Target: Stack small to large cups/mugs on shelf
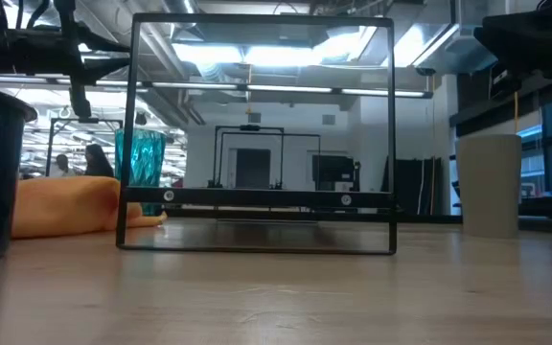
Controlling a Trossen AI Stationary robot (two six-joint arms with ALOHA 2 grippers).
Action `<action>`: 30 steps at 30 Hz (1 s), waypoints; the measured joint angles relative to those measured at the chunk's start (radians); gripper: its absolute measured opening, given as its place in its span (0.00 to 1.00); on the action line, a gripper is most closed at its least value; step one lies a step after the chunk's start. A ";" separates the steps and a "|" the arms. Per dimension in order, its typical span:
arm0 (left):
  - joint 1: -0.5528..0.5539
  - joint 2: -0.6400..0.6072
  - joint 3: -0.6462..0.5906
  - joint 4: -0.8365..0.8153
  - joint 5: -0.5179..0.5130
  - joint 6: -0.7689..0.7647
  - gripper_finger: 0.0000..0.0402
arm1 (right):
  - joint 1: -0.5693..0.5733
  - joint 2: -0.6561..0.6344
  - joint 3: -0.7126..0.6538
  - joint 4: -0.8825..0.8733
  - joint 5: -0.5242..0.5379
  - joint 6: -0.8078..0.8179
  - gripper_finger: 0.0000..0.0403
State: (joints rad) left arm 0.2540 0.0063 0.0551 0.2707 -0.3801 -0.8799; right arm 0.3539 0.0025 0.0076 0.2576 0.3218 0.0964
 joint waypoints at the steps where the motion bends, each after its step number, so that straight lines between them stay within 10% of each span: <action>1: 0.000 0.000 0.000 0.000 0.000 0.000 0.15 | 0.000 0.000 0.000 0.000 0.000 0.000 0.17; 30: 0.000 0.000 0.000 0.000 0.000 0.000 0.15 | -0.007 0.004 0.027 0.181 -0.059 -0.026 0.17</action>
State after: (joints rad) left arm 0.2542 0.0063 0.0551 0.2707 -0.3801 -0.8799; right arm 0.3473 0.0069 0.0342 0.4386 0.2629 0.0703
